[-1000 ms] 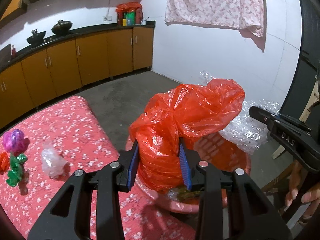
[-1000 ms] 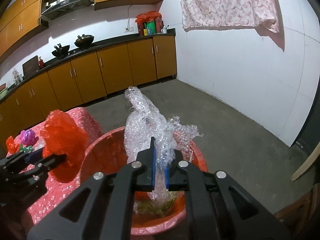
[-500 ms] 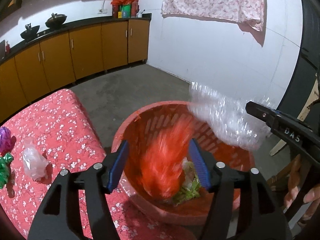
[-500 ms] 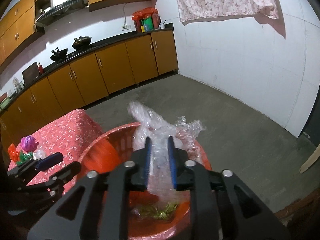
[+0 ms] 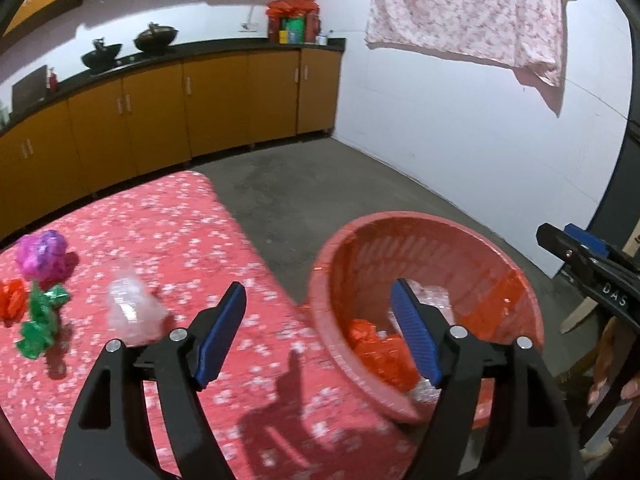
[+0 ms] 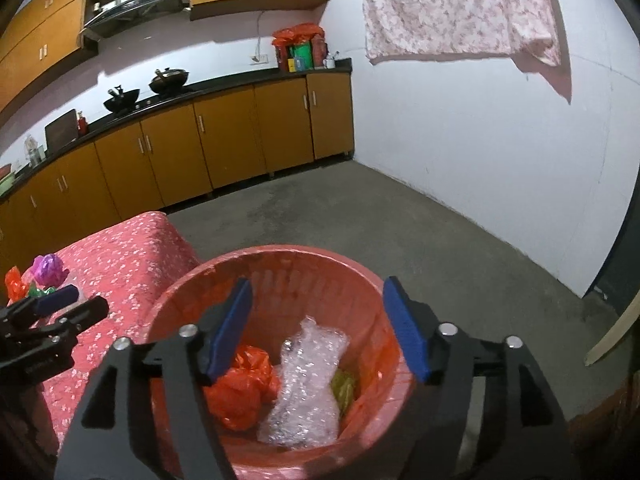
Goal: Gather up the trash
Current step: 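Move both tools back to the table toward the green bag and clear bag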
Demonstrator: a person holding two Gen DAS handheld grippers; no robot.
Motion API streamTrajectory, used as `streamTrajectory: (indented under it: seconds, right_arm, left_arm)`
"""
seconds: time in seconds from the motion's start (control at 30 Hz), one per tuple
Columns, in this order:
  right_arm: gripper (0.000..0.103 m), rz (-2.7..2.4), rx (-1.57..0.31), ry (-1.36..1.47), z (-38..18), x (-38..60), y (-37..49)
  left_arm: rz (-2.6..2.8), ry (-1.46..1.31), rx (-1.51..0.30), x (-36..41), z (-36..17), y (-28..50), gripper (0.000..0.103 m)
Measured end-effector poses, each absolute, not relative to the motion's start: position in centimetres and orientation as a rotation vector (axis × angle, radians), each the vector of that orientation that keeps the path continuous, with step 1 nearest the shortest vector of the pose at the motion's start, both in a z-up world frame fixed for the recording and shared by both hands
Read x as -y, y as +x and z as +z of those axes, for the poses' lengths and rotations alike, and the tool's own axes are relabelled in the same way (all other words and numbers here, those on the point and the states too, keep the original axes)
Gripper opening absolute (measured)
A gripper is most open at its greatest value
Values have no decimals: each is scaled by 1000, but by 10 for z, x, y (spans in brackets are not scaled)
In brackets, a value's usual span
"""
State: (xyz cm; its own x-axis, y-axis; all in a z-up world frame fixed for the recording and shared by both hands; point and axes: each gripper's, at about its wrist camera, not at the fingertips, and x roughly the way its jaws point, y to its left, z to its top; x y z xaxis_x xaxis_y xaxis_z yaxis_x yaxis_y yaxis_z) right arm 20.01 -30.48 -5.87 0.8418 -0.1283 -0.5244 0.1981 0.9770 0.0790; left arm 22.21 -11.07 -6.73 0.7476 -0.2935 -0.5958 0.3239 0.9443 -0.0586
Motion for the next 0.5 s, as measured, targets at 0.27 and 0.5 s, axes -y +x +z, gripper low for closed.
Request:
streamTrajectory:
  seconds: [0.27,0.5]
  right_arm:
    - [74,-55,-550,88,-55,249,211]
    - [74,50,-569,80,-58,194,222]
  left_arm:
    - [-174,14,-613,32,-60,211,80]
    - [38,-16,-607,-51,-61,212,86]
